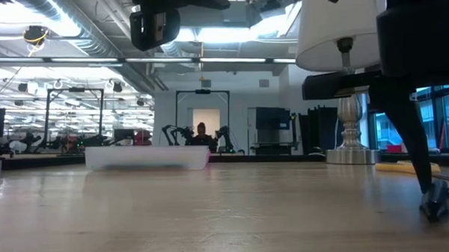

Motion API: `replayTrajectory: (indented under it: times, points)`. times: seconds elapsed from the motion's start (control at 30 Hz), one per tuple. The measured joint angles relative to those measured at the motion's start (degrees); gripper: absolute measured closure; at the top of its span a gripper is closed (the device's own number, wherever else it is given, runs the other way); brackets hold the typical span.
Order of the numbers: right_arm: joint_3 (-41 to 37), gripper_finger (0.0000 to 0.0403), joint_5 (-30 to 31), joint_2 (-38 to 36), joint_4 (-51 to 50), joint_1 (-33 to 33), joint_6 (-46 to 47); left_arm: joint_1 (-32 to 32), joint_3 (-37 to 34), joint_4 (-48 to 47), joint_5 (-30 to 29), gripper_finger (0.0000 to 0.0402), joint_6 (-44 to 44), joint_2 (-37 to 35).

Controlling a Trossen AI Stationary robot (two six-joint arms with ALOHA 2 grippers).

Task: Pick & place school supplies into a supply box
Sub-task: Put the black pen into the pink supply box

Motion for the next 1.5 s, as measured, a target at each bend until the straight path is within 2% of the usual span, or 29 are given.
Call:
replayTrajectory:
  times: [0.23,0.37,0.5,0.7,0.8,0.9,0.97,1.07,1.27,1.5]
  points:
    - [0.04,0.0349,0.25,-3.27,-2.59,-0.03,1.58,0.55,0.0,-0.15,4.26,0.0315,0.61,-1.41]
    - [0.09,0.0349,0.43,-6.63,-5.47,-0.11,3.16,0.54,0.0,-0.59,3.54,0.0315,2.74,-4.54]
    - [0.11,0.035,0.43,-11.71,-8.75,-0.53,7.05,0.49,0.0,-0.42,-0.07,0.0315,8.69,-8.78]
    - [0.17,0.035,1.19,-23.05,-9.19,-1.73,15.13,0.55,0.0,0.65,-10.63,0.0315,19.84,-14.78]
    - [0.22,0.035,4.46,-29.34,-6.29,-2.44,20.74,0.6,0.0,3.93,-16.14,0.0315,27.95,-16.03]
    - [0.22,0.035,9.52,-34.91,-0.69,-2.92,24.4,0.64,0.0,8.81,-17.05,0.0315,37.92,-15.83]
    - [0.3,0.035,12.78,-37.88,4.05,-3.2,25.46,0.95,0.0,12.88,-17.42,0.0315,41.34,-14.93]
    - [0.3,0.035,15.71,-40.89,11.24,-3.36,24.5,2.58,0.01,15.89,-15.48,0.0309,41.55,-14.03]
    - [0.33,0.035,16.77,-42.08,22.45,-3.55,19.32,5.32,0.0,18.92,-5.28,0.0269,39.38,-12.63]
    - [0.33,0.035,16.56,-40.55,24.33,-3.86,18.57,6.06,0.0,23.02,-4.81,0.0222,43.66,-12.35]
